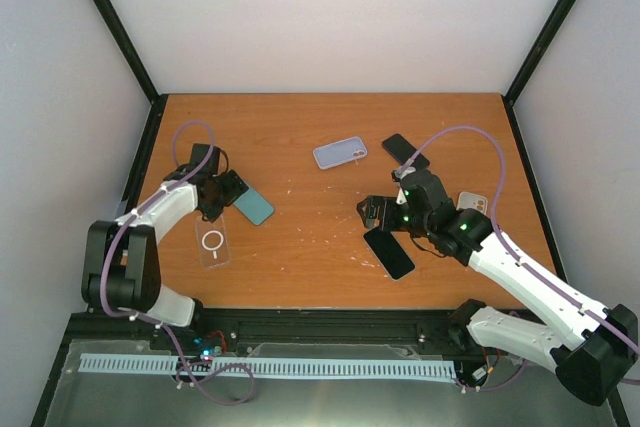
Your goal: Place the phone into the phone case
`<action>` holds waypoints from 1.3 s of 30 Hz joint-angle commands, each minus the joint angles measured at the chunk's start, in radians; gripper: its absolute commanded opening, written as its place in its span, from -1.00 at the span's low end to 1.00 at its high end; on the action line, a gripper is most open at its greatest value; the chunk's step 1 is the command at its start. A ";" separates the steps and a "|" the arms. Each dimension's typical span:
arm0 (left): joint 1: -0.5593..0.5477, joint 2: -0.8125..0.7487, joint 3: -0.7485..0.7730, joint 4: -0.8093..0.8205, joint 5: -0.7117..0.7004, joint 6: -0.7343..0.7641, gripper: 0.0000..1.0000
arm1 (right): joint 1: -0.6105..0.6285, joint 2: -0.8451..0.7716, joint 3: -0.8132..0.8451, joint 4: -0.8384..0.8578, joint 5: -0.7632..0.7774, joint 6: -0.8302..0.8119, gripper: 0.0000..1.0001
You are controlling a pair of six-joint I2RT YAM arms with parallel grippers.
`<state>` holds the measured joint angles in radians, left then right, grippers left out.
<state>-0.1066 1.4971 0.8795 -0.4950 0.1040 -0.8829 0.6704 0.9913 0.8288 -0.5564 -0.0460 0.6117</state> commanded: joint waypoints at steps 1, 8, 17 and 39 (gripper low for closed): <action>0.007 0.041 0.064 0.058 0.002 -0.030 0.73 | 0.011 0.006 -0.005 0.055 -0.023 0.007 1.00; 0.007 0.131 0.095 0.079 0.001 -0.027 0.74 | 0.011 0.008 0.000 0.054 -0.010 -0.005 1.00; -0.008 0.204 0.090 0.106 0.002 -0.029 0.76 | 0.011 0.010 0.000 0.058 0.016 -0.013 1.00; -0.119 0.124 0.018 0.343 0.385 0.034 0.76 | 0.055 0.336 0.087 0.144 0.049 0.151 0.62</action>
<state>-0.2344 1.7195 0.9253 -0.1787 0.4198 -0.8539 0.6849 1.2453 0.8539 -0.4419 -0.0364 0.6811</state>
